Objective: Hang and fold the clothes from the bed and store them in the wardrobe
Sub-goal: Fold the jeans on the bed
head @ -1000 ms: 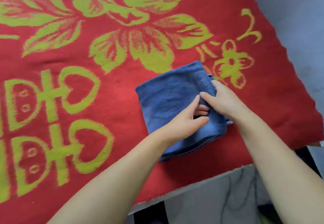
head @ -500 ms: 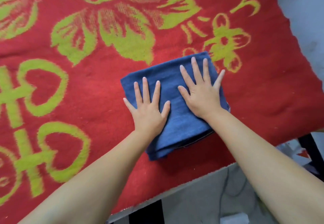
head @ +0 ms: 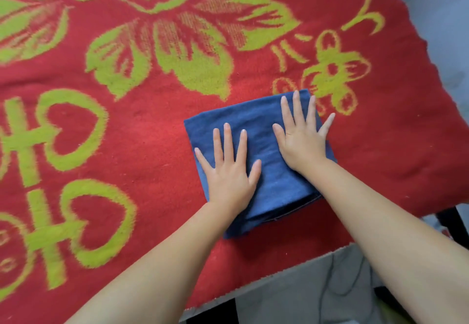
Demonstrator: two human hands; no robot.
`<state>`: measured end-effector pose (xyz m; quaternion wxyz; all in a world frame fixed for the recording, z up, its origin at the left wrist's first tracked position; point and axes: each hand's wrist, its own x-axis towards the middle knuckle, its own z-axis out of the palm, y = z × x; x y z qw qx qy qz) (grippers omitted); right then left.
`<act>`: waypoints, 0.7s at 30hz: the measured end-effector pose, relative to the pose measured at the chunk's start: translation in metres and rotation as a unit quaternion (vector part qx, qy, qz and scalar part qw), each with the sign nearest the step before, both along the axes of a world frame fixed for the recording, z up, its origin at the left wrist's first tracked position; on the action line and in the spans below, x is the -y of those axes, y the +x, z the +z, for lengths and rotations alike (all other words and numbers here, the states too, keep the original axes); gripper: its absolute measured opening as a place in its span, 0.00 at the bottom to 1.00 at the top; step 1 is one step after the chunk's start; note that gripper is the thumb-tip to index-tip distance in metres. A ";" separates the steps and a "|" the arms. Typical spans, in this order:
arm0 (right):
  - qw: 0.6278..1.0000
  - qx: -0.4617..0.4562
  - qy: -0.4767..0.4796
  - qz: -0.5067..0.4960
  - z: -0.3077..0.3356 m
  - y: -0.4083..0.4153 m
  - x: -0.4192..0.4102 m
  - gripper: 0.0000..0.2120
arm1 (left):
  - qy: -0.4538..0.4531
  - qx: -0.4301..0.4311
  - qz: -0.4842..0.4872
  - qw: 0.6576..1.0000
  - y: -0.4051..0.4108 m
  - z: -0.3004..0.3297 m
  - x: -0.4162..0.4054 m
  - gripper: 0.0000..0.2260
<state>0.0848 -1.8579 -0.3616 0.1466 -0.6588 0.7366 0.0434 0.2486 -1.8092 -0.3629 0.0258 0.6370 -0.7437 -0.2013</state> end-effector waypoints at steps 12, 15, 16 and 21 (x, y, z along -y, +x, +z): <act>0.994 0.078 0.056 0.058 -0.012 -0.024 -0.054 0.28 | 0.042 0.037 -0.076 0.996 -0.008 -0.008 -0.054 0.31; 0.978 0.075 0.012 0.194 0.011 -0.037 -0.069 0.29 | -0.008 0.017 -0.130 0.991 0.008 0.007 -0.077 0.35; 0.963 0.071 -0.015 0.260 0.019 -0.045 -0.079 0.31 | -0.042 0.013 -0.166 0.985 0.013 0.010 -0.087 0.37; 0.919 -0.085 0.011 0.384 0.017 -0.051 -0.125 0.48 | 0.033 0.087 -0.127 0.988 0.012 0.012 -0.104 0.47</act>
